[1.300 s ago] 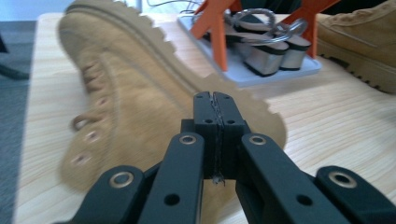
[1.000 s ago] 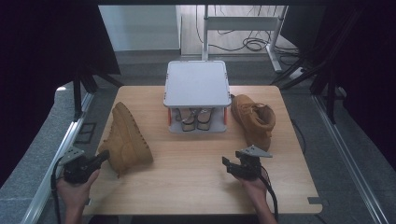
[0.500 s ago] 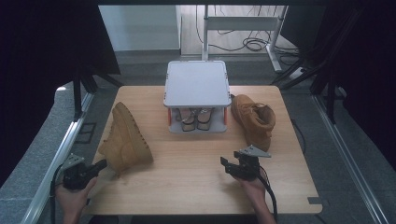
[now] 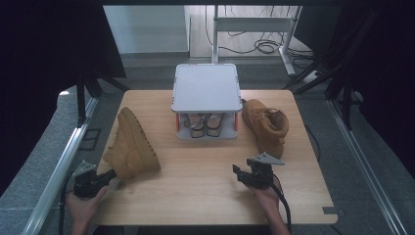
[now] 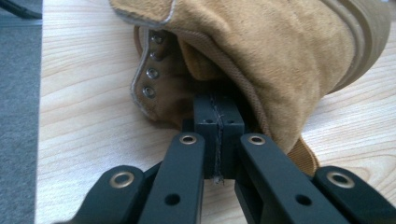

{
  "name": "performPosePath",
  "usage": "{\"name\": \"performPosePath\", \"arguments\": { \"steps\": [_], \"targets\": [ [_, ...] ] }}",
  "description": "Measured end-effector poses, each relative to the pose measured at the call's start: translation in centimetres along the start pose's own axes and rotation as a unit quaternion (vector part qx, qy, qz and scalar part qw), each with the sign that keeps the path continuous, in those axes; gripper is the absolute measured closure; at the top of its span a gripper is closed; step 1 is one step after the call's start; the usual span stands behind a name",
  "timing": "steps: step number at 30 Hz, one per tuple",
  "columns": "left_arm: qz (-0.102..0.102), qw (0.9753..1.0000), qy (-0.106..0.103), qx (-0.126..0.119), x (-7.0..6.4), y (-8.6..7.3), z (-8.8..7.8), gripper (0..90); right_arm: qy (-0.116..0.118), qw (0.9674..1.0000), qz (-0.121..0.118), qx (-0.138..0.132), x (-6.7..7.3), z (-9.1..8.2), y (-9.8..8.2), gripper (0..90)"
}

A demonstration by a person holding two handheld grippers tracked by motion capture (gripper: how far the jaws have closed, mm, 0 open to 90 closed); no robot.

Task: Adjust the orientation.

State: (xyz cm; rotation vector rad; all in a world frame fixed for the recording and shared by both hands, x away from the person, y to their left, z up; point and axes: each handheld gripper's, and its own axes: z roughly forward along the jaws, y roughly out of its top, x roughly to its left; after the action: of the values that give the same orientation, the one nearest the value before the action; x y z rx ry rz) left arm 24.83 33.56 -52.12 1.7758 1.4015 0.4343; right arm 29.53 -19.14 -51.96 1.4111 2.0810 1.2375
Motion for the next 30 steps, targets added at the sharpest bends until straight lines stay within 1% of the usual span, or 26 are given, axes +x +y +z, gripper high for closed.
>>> {"name": "performPosePath", "arguments": {
  "steps": [2,4,6,10,13,17,22,25,30],
  "targets": [
    [0.001,1.0,0.003,0.003,0.0,0.0,0.1,89.9,-0.003,1.0,-0.004,0.003,0.0,0.1,0.0,35.6],
    [0.0,1.0,0.002,0.005,0.0,0.0,0.2,89.9,-0.009,0.9999,-0.01,0.006,0.1,0.2,-0.1,35.6],
    [0.001,1.0,0.001,0.006,-0.1,0.0,0.3,89.9,-0.011,0.9999,-0.011,0.007,0.1,0.2,-0.1,35.6],
    [0.006,1.0,-0.002,0.003,-0.2,0.0,0.3,89.9,-0.01,0.9999,-0.008,0.007,0.1,0.2,-0.1,35.2],
    [0.004,1.0,-0.001,-0.002,-0.3,0.1,0.3,89.9,-0.009,0.9999,-0.007,0.007,0.1,0.2,-0.1,35.0],
    [0.003,1.0,0.003,-0.003,-0.5,0.2,0.3,89.9,-0.01,0.9999,-0.006,0.008,0.0,0.2,-0.1,34.9],
    [0.007,0.9999,0.009,-0.002,-0.7,0.5,0.3,90.0,-0.009,0.9999,-0.006,0.009,0.0,0.1,-0.1,34.9],
    [0.008,0.9999,0.009,-0.003,-0.8,0.7,0.2,90.0,-0.004,0.9999,-0.003,0.009,-0.1,0.1,-0.1,34.9],
    [0.008,0.9999,0.01,-0.005,-1.1,0.9,0.1,90.0,-0.004,1.0,-0.001,0.009,-0.2,-0.1,0.0,35.0]
  ]
}}
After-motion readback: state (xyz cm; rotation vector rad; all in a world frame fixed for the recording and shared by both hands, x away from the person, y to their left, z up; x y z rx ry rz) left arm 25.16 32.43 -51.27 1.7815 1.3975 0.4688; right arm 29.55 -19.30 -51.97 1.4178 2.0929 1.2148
